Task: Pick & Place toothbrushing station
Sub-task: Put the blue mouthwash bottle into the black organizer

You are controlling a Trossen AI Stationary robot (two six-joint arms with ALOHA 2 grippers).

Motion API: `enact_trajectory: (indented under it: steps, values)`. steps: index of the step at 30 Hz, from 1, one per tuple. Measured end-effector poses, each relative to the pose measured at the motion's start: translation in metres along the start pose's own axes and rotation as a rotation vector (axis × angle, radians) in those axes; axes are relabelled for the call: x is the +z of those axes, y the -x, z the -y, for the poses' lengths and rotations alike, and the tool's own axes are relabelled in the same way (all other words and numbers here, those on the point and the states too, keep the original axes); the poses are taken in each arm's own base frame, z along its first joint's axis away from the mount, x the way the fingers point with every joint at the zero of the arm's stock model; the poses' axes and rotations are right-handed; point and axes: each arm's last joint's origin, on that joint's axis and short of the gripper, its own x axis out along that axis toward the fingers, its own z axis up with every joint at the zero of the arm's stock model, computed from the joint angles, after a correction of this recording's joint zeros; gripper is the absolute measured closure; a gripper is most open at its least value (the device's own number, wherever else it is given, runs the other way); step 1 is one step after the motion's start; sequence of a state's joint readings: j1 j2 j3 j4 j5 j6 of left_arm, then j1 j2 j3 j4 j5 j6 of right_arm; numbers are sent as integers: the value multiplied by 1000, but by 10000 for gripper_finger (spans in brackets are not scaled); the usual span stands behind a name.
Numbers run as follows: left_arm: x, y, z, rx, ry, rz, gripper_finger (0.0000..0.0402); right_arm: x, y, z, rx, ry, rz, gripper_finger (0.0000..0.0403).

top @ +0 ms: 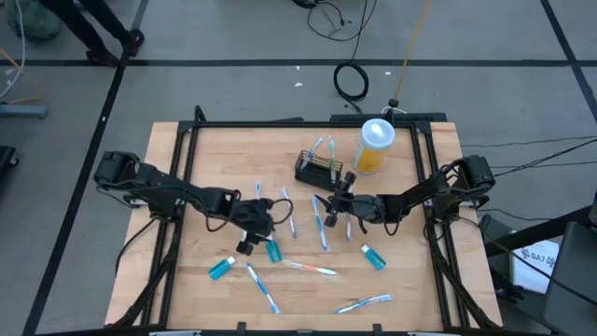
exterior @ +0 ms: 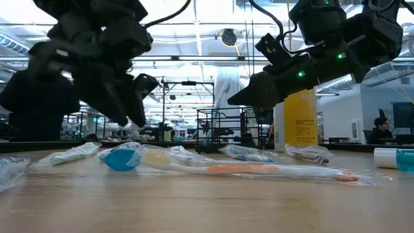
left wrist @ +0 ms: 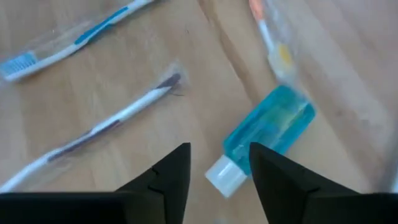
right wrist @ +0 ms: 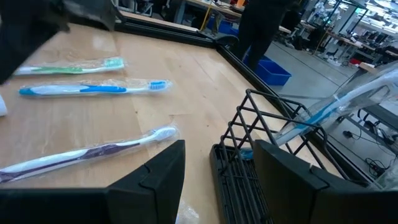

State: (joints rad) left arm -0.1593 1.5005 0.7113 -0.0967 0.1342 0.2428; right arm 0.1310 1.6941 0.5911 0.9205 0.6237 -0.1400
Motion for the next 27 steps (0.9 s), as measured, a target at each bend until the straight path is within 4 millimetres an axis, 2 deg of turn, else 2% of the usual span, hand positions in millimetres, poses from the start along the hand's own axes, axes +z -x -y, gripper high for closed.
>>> enact_trajectory:
  steps: [4,9,13,17,22,27]
  values:
    - [-4,-4,-2,52,-113,-47,212,-2,0,0,3,5,-14,220]
    - [-7,-4,-5,-5,-278,-54,202,-2,0,0,2,-40,-17,220]
    - [-9,-4,-8,-57,-294,-40,201,-2,0,0,2,-42,-17,220]
    - [-14,-16,-9,-96,-291,-54,201,-2,0,0,3,-43,-15,220]
    - [-21,-30,-9,-124,-358,-88,201,-3,0,0,4,-46,-23,220]
    - [-21,-31,-9,-133,-438,-78,201,-3,0,0,4,-55,-28,220]
